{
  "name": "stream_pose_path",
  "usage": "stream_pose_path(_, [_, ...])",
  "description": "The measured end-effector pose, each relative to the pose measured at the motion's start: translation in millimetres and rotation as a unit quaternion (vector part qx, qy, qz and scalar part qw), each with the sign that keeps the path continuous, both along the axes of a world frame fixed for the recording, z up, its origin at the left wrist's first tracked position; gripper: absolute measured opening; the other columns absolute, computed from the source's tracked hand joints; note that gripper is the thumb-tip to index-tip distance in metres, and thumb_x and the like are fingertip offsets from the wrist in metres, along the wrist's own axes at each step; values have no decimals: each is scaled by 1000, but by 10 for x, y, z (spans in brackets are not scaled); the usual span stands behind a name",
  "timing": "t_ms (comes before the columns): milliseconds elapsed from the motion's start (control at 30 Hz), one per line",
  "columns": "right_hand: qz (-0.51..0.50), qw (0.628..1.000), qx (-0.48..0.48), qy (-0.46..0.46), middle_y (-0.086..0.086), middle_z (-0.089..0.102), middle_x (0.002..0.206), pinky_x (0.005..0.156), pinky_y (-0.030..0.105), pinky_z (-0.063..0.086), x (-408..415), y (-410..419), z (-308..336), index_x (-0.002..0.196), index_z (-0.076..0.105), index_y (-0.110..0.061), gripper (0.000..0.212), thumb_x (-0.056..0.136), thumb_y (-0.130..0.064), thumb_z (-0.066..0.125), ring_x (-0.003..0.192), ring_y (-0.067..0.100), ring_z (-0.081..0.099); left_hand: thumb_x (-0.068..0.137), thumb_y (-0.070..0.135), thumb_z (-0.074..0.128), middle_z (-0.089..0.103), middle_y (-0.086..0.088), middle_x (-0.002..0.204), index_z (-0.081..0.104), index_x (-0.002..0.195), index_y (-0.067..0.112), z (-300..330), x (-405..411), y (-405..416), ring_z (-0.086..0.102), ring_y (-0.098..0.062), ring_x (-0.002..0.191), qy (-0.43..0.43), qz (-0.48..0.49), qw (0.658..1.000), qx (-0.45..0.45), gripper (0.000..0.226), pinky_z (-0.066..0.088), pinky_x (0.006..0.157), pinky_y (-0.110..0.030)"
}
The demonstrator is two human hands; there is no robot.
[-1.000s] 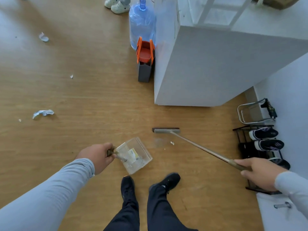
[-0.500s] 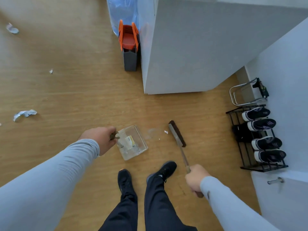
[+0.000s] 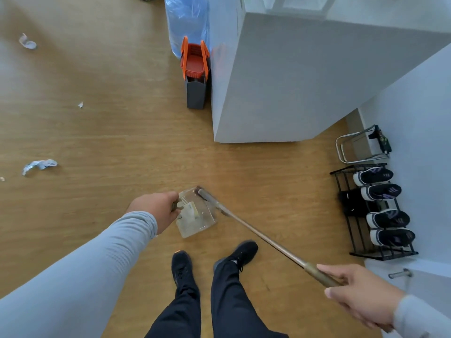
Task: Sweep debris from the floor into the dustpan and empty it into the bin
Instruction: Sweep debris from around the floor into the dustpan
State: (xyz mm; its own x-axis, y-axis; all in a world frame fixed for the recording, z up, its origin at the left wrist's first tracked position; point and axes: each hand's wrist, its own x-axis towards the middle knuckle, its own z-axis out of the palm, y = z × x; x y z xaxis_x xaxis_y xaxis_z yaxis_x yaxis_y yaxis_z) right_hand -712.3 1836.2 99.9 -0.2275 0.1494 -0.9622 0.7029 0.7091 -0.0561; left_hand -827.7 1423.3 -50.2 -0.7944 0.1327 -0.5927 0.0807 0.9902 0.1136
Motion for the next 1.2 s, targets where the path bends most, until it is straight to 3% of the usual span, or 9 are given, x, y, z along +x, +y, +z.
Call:
stream_pose_path(100, [41,995,64,60,-12,69,65,45,21,45,-42,-104,-31,147,43,-43,63,89,-28,62,45,7,57,97,49,46,54,16,74,51,105,37,-5,14,19,61,-15,69,8,1,1000,4,15,46,54,-28])
stream_pose_path(300, [163,976,123,81,0,61,133,78,23,50,-272,-770,-733,154,37,-34,65,93,-16,48,104,22,65,98,48,46,53,15,74,51,107,35,-32,20,5,62,-16,70,5,-1,1000,1,17,50,58,-29])
stream_pose_path(467, [144,989,31,-26,-2,63,95,43,21,44,-207,-801,-672,151,38,-41,64,93,-19,51,56,12,59,97,50,46,59,13,77,50,104,35,-56,5,3,62,-16,69,13,1,1000,2,17,56,62,-31])
stream_pose_path(533, [103,994,20,-28,0,63,76,41,22,42,-242,-530,-471,150,42,-39,65,90,-21,60,40,10,51,97,50,45,59,12,76,49,102,34,-62,-6,-1,60,-14,65,14,-2,1000,1,17,53,57,-29])
stream_pose_path(667, [97,992,85,-10,-5,67,80,47,22,46,-185,-201,-152,147,47,-35,61,90,-24,64,48,10,57,97,50,44,58,13,72,46,96,35,-98,15,-43,57,-11,61,23,0,1000,2,15,45,50,-26])
stream_pose_path(833, [24,993,114,20,-4,60,50,42,24,42,-223,-85,-107,149,45,-31,62,92,-18,63,40,15,49,96,49,44,65,12,81,52,105,35,-98,-28,-22,63,-16,69,17,-3,1000,15,18,57,63,-32])
stream_pose_path(1033, [58,991,94,76,1,64,75,42,22,42,-532,-644,-775,151,42,-35,62,93,-15,54,50,20,53,97,50,44,64,12,81,50,105,36,-94,-33,-57,62,-16,70,24,1,1000,12,18,54,60,-30])
stream_pose_path(1100, [95,989,86,68,-3,65,98,42,19,42,-546,-921,-937,154,36,-37,65,94,-13,48,59,14,57,96,51,44,63,13,78,49,104,37,-105,-19,-57,61,-15,66,30,1,1000,8,17,49,54,-28])
stream_pose_path(1200, [162,984,67,44,-9,57,111,55,23,51,-516,-1098,-877,155,33,-39,68,95,-11,46,75,12,61,96,51,44,62,12,77,49,103,36,-109,-34,-49,60,-15,65,30,-4,1000,2,17,45,51,-27])
